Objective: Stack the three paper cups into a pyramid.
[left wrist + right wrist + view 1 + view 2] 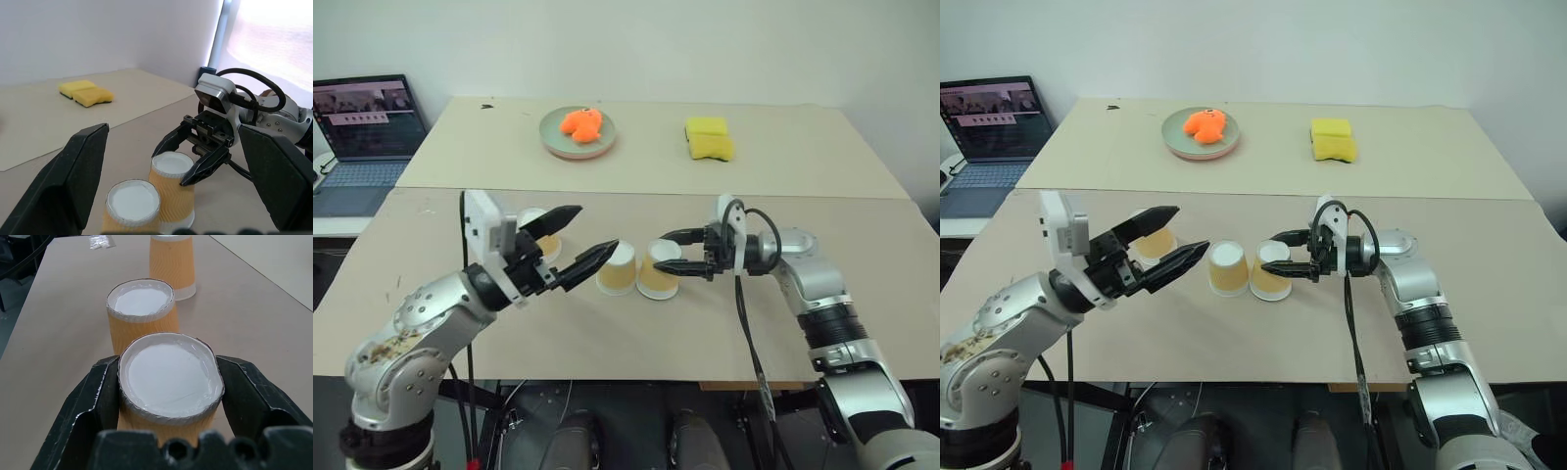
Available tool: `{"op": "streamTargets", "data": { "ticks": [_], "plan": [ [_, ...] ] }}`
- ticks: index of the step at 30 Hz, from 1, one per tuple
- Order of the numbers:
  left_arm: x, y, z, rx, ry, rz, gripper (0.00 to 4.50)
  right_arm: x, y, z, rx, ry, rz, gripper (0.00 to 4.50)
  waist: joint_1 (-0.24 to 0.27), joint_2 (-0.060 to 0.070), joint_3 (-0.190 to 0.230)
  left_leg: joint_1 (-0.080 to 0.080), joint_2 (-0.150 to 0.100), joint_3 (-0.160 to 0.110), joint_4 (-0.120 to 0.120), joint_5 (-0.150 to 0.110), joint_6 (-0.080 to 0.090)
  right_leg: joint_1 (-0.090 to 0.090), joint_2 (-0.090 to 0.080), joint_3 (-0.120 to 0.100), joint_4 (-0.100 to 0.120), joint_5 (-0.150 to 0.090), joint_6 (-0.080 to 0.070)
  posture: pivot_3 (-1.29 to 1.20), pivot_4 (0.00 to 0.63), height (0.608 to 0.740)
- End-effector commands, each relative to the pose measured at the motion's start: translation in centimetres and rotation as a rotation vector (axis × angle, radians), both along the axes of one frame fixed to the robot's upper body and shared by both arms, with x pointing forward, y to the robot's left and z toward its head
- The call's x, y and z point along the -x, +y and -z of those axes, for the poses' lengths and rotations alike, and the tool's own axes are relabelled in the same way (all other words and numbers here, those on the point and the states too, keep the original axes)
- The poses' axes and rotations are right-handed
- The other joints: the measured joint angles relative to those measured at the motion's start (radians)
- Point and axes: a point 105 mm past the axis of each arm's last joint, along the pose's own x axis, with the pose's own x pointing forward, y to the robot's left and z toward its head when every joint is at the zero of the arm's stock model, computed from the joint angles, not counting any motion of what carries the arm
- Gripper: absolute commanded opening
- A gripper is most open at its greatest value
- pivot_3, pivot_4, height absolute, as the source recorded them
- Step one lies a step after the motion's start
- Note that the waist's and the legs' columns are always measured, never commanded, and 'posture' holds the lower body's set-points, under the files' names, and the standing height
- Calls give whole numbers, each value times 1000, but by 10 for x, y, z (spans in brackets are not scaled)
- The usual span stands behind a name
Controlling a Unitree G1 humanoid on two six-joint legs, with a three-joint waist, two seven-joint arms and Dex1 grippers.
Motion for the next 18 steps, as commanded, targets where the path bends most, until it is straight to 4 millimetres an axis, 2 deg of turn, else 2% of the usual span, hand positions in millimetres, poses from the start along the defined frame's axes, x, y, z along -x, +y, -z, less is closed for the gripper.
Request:
{"op": "streamTargets", "data": {
  "ticks": [1,5,9,18],
  "plan": [
    [15,3,3,-32,8,18,4500,-2,-1,-11,-6,-47,-5,2711,1,0,0,0,0,0,0,0,0,0,0,0,0,0,0,0,150,673],
    [24,11,17,-56,71,14,4500,-2,-1,-11,-7,-48,-4,2711,1,0,0,0,0,0,0,0,0,0,0,0,1,0,0,0,150,673],
    [21,22,25,-81,94,-29,4500,-3,-2,-11,-11,-51,4,2711,3,0,0,0,0,0,0,0,-1,0,0,-1,1,0,-1,0,150,673],
    [15,22,24,-88,72,-34,4500,-7,-3,-12,-20,-66,19,2711,2,0,0,0,0,0,0,0,0,0,0,-1,1,0,-1,0,150,673]
  ]
}}
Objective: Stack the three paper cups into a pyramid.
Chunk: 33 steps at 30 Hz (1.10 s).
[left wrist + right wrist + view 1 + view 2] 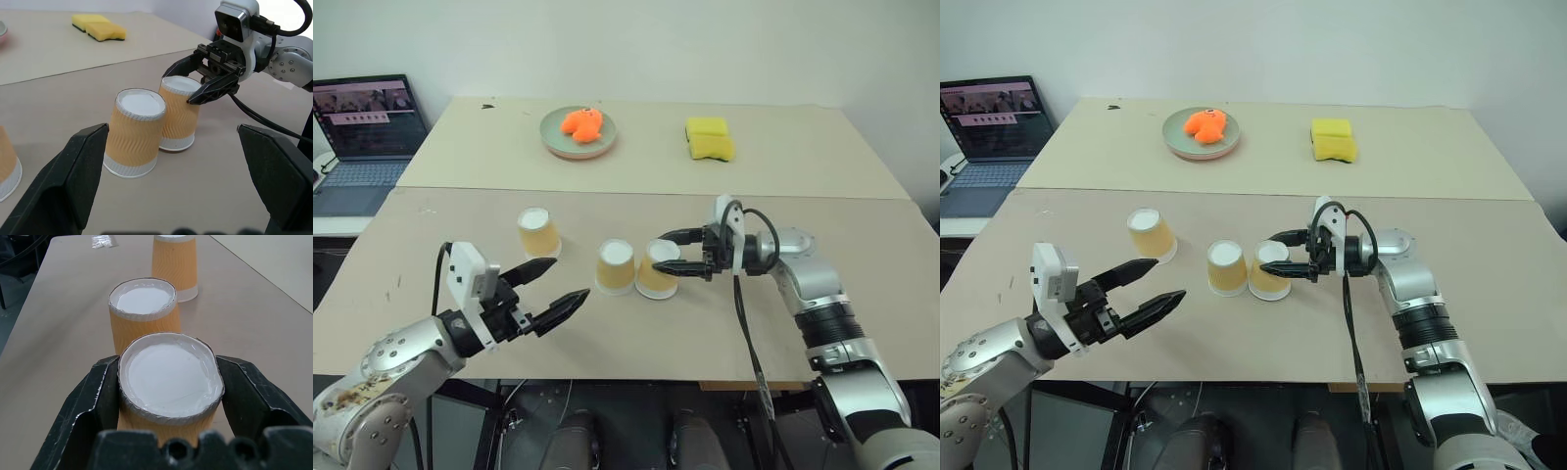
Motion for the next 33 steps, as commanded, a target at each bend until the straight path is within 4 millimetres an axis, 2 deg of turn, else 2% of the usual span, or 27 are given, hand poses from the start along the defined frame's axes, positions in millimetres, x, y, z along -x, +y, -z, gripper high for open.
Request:
{"op": "streamTargets", "data": {
  "ticks": [1,3,4,6,12,17,23,26,29,33],
  "plan": [
    [-2,-2,-10,-5,-59,14,4500,-5,-4,-14,-27,-58,20,2711,0,0,0,0,0,0,0,0,0,0,0,0,0,0,0,0,150,673],
    [-4,-2,-13,-1,-69,16,4500,-7,-5,-14,-34,-60,31,3701,0,0,0,0,0,0,0,0,0,0,0,0,0,0,0,0,150,673],
    [-5,-2,-13,-1,-71,16,4500,-7,-6,-15,-32,-65,38,3786,0,0,0,0,0,0,0,0,0,0,0,0,0,0,0,0,150,673],
    [-7,-2,-14,0,-75,16,4500,-9,-6,-14,-20,-71,51,4434,1,0,0,0,0,0,0,0,0,0,0,0,0,0,0,0,150,673],
    [-11,-5,-17,13,-85,30,4500,-5,-13,-18,-11,-47,43,4472,1,0,0,-1,0,0,0,0,0,-1,0,0,0,0,0,0,150,673],
    [-16,-8,-19,31,-88,48,4500,6,-32,-31,-4,54,29,4472,4,1,1,-1,0,0,0,0,0,-1,0,0,0,0,0,0,150,673],
    [-23,-1,-25,88,-85,38,4500,16,-56,-52,-37,92,70,4472,3,1,1,-2,0,0,0,-1,1,-1,0,-1,-1,0,0,0,150,673],
    [-26,10,-28,123,-83,-16,4500,14,-71,-56,-41,85,144,4472,3,0,1,-2,0,0,0,-1,2,-1,-1,-1,-1,0,0,0,150,673],
    [-33,36,-24,116,-93,-180,4500,19,-83,-70,-84,30,215,4472,4,0,1,-2,1,0,0,-1,2,-1,-1,-1,-1,0,0,0,150,673],
    [-49,57,-15,57,-98,-358,4500,25,-84,-80,-143,-14,267,4472,6,0,1,-2,0,0,-1,-1,2,-1,-1,-1,-1,0,0,0,150,673]
  ]
}}
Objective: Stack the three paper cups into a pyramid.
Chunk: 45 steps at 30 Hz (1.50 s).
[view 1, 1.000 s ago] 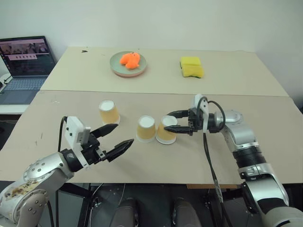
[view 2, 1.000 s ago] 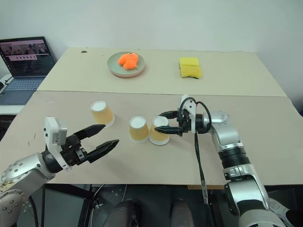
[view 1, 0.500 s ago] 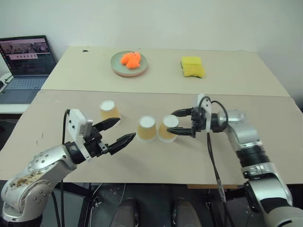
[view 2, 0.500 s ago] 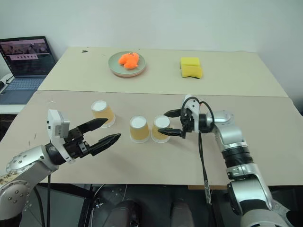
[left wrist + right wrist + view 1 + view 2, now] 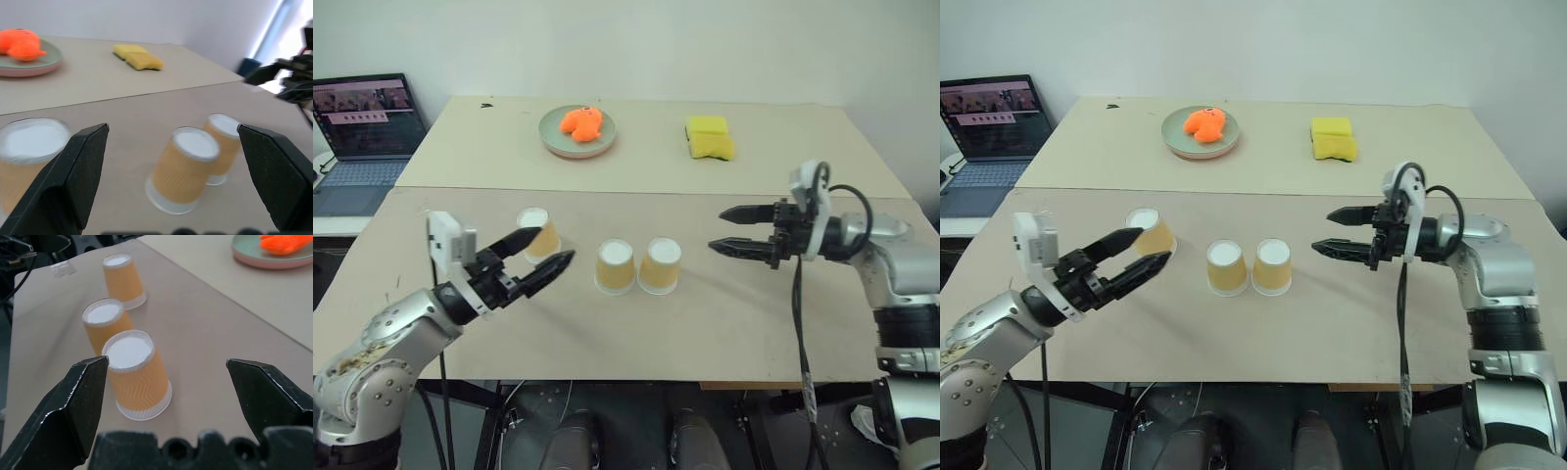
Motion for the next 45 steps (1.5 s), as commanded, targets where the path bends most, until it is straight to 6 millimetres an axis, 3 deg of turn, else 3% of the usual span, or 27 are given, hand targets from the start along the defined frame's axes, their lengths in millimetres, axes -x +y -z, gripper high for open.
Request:
{"op": "streamTargets", "data": {
  "ticks": [1,10,28,45],
  "plan": [
    [-14,18,-4,-53,-56,-157,4500,9,1,-25,-52,-95,34,4472,2,0,0,0,0,0,0,0,0,0,0,0,0,0,0,0,150,673],
    [-37,24,3,-103,-62,-237,4500,15,15,-22,-73,-125,53,4472,14,0,0,-1,-1,0,0,0,0,0,0,0,-1,1,0,0,150,673],
    [-75,7,29,-129,-17,-150,4500,21,6,-34,-114,-179,130,4472,18,-1,0,-2,-1,0,0,0,0,-1,0,-1,-1,1,0,0,150,673],
    [-94,-3,24,-160,-56,-111,4500,19,-2,-29,-117,-186,185,4472,18,-1,1,-2,-1,0,0,-1,3,-1,0,-1,-1,1,0,0,150,673]
  ]
}}
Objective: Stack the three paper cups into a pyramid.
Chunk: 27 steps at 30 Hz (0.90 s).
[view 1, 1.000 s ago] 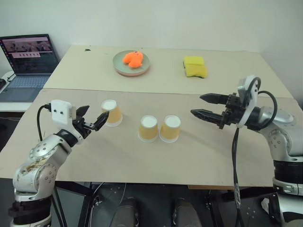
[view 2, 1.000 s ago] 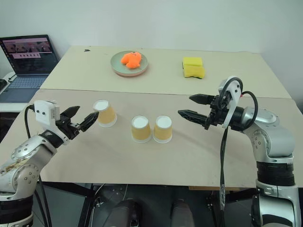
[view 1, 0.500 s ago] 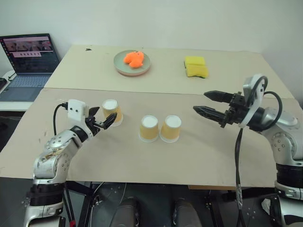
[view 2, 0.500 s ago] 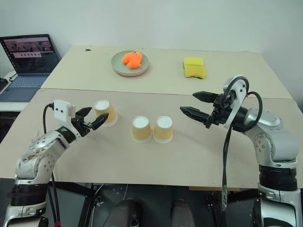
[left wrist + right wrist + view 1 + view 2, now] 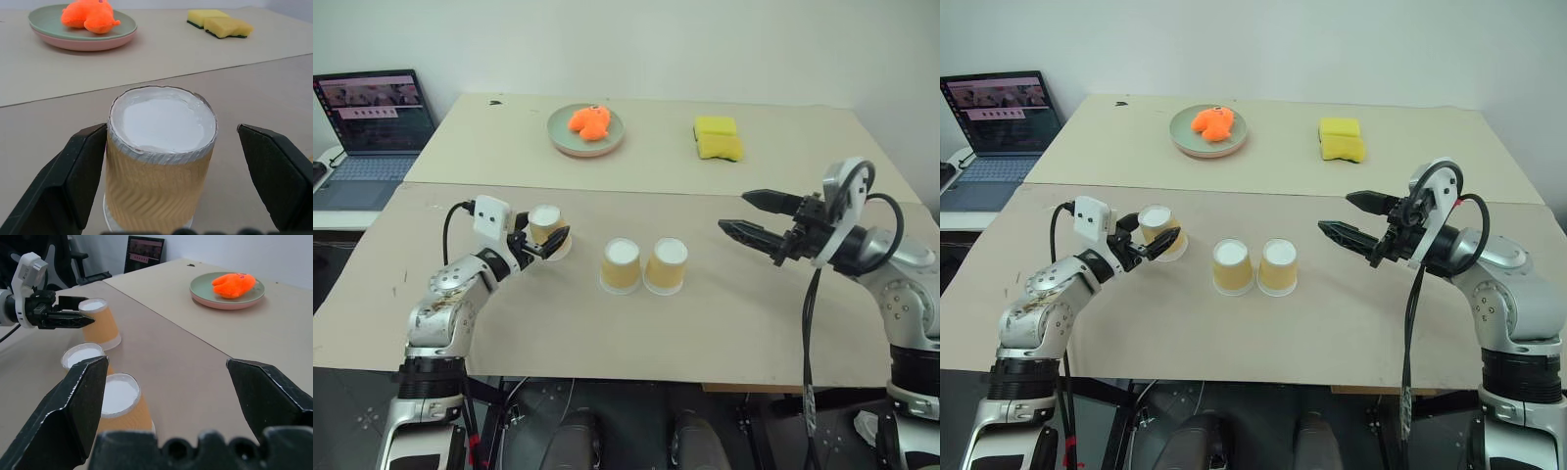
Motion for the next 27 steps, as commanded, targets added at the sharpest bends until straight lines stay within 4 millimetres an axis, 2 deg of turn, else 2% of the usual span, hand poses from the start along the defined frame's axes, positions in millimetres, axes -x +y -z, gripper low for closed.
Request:
{"op": "streamTargets", "data": {
  "ticks": [1,5,9,10,12,16,20,23,25,27],
  "plan": [
    [-2,-1,-14,-16,-60,6,4500,4,-5,-14,-1,-72,16,4472,0,0,0,0,0,0,0,0,0,0,0,0,0,0,0,0,150,673],
    [-6,-2,-19,-9,-85,0,4500,2,-5,-13,0,-73,21,4472,1,0,0,0,0,0,0,0,0,0,0,0,0,0,0,0,150,673],
    [-6,-5,-24,19,-114,17,3547,2,-6,-13,0,-75,25,4500,0,0,0,0,0,0,0,0,0,0,0,0,0,0,0,0,150,673],
    [-6,-5,-25,24,-118,18,2981,1,-7,-13,0,-76,28,4500,0,0,0,0,0,0,0,0,0,0,0,0,0,0,0,0,150,673],
    [-7,-8,-25,13,-113,18,2529,1,-8,-13,0,-78,32,4500,0,0,0,0,0,0,0,0,0,0,0,0,0,0,0,0,150,673],
    [-7,-11,-24,0,-109,24,2462,1,-8,-13,0,-80,35,4500,0,0,0,0,0,0,0,0,0,0,0,0,0,0,0,0,150,673],
    [-9,-16,-33,-10,-140,41,2462,1,-9,-13,2,-81,38,4500,1,0,0,0,0,0,0,0,0,0,0,0,0,0,0,0,150,673],
    [-14,-31,-65,-14,-225,92,2462,1,-8,-15,6,-86,37,4500,3,-1,1,0,0,0,0,0,0,0,0,0,0,0,0,0,150,673],
    [-15,-40,-78,-22,-258,123,2462,0,-9,-16,1,-88,37,4500,5,-2,1,-1,0,-1,1,0,0,0,0,-1,0,0,1,0,150,673],
    [-8,-69,-102,-19,-296,286,2462,7,-8,-15,5,-55,8,4500,4,-2,1,-1,-1,-1,1,0,-1,1,0,-1,-1,1,1,0,150,673]
  ]
}}
